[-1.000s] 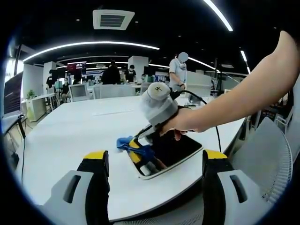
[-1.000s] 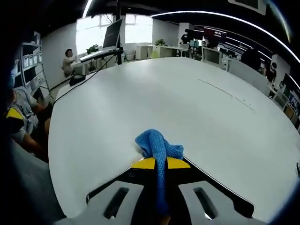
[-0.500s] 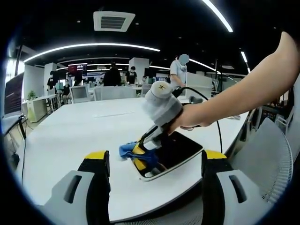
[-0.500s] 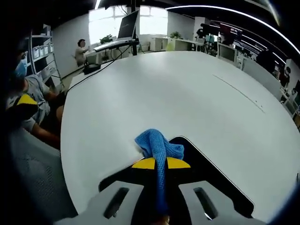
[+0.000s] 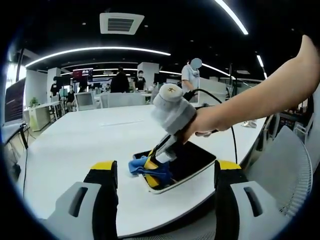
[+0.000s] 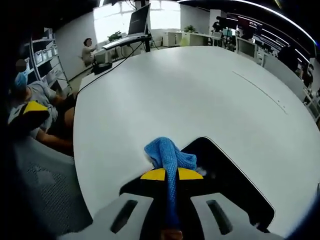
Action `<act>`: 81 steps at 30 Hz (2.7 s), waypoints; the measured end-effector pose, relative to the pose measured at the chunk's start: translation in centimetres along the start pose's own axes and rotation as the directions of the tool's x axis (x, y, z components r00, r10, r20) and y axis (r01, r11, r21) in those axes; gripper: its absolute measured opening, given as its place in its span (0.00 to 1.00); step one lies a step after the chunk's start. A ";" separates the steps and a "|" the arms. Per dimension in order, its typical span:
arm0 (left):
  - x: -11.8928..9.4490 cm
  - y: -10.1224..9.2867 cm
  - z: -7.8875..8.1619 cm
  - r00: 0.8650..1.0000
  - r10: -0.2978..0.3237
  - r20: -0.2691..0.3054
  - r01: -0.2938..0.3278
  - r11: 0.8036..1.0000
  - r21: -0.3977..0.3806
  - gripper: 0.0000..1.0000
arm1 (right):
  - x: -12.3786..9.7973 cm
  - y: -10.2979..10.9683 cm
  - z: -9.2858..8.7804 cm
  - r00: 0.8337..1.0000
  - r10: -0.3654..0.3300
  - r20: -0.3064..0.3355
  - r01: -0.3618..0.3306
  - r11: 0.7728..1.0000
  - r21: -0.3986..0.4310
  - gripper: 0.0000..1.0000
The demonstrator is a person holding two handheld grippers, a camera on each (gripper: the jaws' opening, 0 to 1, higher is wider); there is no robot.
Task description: Wipe the mirror surface with the cleaning cloth until all visible marks leave the cleaned area.
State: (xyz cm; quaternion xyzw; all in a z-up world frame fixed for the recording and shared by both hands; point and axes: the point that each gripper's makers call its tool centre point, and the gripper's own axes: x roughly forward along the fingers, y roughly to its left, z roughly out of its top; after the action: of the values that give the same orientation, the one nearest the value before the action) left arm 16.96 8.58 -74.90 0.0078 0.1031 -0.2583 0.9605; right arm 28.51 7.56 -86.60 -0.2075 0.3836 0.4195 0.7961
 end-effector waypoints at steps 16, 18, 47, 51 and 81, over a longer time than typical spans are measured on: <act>0.0 0.1 -0.2 1.000 0.007 -0.013 -0.007 1.000 0.001 0.78 | 0.0 0.0 -0.2 0.996 0.003 -0.092 -0.013 0.995 -0.103 0.00; 0.0 0.1 -0.2 1.000 0.006 -0.016 -0.006 1.000 0.000 0.78 | 0.0 -0.1 -0.1 0.996 0.007 -0.092 -0.018 0.994 -0.110 0.00; 0.0 0.1 -0.2 1.000 0.007 -0.014 -0.007 1.000 0.000 0.78 | -2.1 -3.3 -3.1 0.995 -0.022 -0.096 0.015 0.997 -0.081 0.00; 0.0 0.0 -0.2 1.000 0.006 -0.015 -0.006 1.000 0.001 0.78 | -2.6 -3.5 -3.6 0.995 -0.029 -0.101 0.021 0.997 -0.078 0.00; 0.1 -0.1 -0.2 1.000 0.004 -0.016 -0.004 1.000 0.000 0.77 | -5.4 -6.0 -6.9 0.994 -0.058 -0.095 0.056 0.998 -0.030 0.00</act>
State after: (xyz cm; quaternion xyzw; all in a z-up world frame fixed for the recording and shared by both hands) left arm 16.94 8.50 -75.11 0.0102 0.1110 -0.2563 0.9602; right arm 28.52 -3.02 -86.61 -0.2493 0.4096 0.3914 0.7854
